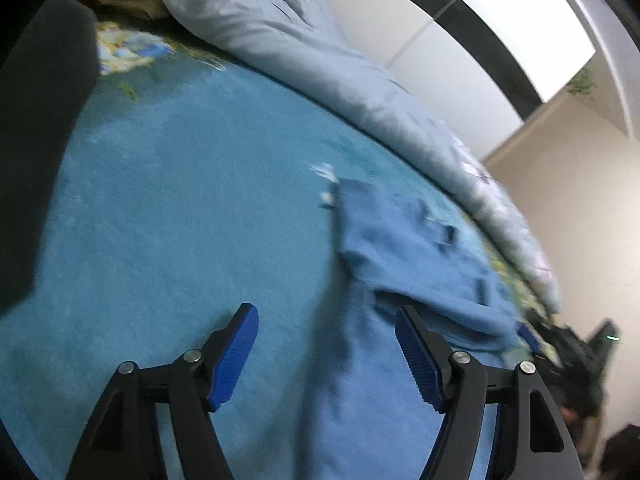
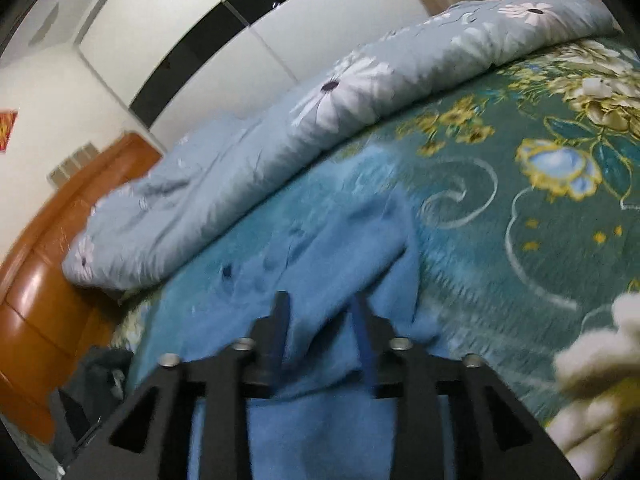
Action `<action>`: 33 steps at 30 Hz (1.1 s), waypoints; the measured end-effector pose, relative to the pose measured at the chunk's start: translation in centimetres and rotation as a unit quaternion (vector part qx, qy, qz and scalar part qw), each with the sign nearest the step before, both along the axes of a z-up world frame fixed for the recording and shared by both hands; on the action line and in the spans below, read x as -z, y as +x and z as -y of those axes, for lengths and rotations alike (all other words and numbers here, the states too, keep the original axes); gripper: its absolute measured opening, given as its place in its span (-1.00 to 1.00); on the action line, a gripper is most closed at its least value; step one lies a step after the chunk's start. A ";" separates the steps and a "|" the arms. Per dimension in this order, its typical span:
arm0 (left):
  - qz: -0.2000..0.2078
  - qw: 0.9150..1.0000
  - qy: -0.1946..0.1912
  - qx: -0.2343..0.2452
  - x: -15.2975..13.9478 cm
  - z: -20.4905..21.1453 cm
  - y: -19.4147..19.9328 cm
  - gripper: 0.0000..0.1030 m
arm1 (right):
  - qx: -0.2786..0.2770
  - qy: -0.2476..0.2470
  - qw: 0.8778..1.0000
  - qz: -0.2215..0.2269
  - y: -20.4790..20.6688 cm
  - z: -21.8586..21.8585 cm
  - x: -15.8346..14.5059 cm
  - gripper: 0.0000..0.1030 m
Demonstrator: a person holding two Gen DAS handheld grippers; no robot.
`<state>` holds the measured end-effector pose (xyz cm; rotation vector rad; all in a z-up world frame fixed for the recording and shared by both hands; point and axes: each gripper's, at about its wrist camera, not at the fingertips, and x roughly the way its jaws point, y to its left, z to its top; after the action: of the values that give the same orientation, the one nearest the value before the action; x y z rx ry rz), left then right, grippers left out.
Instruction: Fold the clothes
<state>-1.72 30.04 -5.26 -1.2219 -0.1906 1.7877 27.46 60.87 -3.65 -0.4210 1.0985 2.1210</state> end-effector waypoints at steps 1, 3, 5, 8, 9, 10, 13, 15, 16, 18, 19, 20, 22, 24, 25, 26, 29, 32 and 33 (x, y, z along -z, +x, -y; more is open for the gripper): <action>-0.003 1.000 0.004 0.004 -0.7 0.0 -0.2 0.45 | 0.005 -0.007 1.000 -0.002 0.1 -0.5 0.2 -0.25; -0.019 1.000 0.007 0.003 -2.1 -0.5 -0.7 0.46 | 0.002 -0.032 0.999 -0.013 0.3 -1.8 0.8 -0.25; -0.024 1.000 -0.009 0.012 -2.3 -2.1 -1.8 0.49 | 0.003 -0.046 0.999 -0.022 0.3 -2.6 1.2 -0.25; -0.045 0.996 -0.060 0.038 -1.5 -5.8 -3.5 0.49 | 0.003 -0.052 0.998 -0.038 0.4 -3.2 1.7 -0.25; -0.055 0.994 -0.078 0.051 -1.1 -7.2 -4.0 0.49 | 0.000 -0.058 0.997 -0.043 0.5 -3.3 2.0 -0.25; -0.065 0.992 -0.093 0.062 -0.6 -8.4 -4.4 0.49 | -0.002 -0.060 0.997 -0.047 0.5 -3.3 2.1 -0.29; -0.067 0.990 -0.102 0.076 0.3 -10.2 -5.4 0.46 | -0.013 -0.058 0.996 -0.061 0.7 -3.3 2.4 -0.53; -0.048 0.991 -0.087 0.088 0.5 -10.7 -5.7 0.46 | -0.023 -0.052 0.995 -0.076 0.9 -3.2 2.5 -0.62; -0.038 0.992 -0.077 0.096 0.5 -11.0 -5.7 0.46 | -0.022 -0.052 0.995 -0.085 1.1 -3.1 2.6 -0.63; -0.018 0.992 -0.057 0.112 0.6 -11.6 -5.5 0.46 | -0.021 -0.053 0.993 -0.106 1.6 -3.1 2.7 -0.63; -0.014 0.991 -0.053 0.119 0.5 -11.9 -5.4 0.46 | -0.023 -0.054 0.991 -0.118 1.9 -3.1 2.8 -0.64; -0.017 0.990 -0.061 0.122 0.6 -12.6 -5.2 0.43 | -0.027 -0.054 0.990 -0.125 2.0 -3.0 2.9 -0.64; -0.031 0.988 -0.093 0.122 1.0 -13.8 -4.9 0.02 | -0.035 -0.054 0.989 -0.130 2.0 -2.9 3.0 -0.64; -0.046 0.985 -0.119 0.119 1.2 -14.7 -4.7 -0.33 | -0.039 -0.055 0.990 -0.128 1.8 -2.9 3.1 -0.64; -0.052 0.984 -0.126 0.117 1.3 -15.0 -4.6 -0.49 | -0.037 -0.054 0.990 -0.125 1.7 -2.9 3.2 -0.64; -0.054 0.984 -0.126 0.113 1.2 -15.0 -4.7 -0.64 | -0.037 -0.052 0.990 -0.122 1.7 -3.0 3.2 -0.64; -0.048 0.990 -0.100 0.092 0.5 -14.3 -5.2 -0.89 | -0.042 -0.055 0.991 -0.116 1.3 -3.0 3.6 -0.86; -0.069 0.995 -0.042 0.062 -1.8 -12.6 -5.8 -0.90 | -0.036 -0.015 0.989 -0.139 2.7 -2.1 2.4 -0.95; -0.076 0.995 -0.032 0.056 -2.2 -12.2 -5.9 -0.89 | -0.031 0.008 0.991 -0.132 3.2 -1.6 1.6 -0.95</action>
<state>-7.66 42.21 -3.04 -1.1130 0.0237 1.7921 30.62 62.42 -5.28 -0.1706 1.2285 2.2854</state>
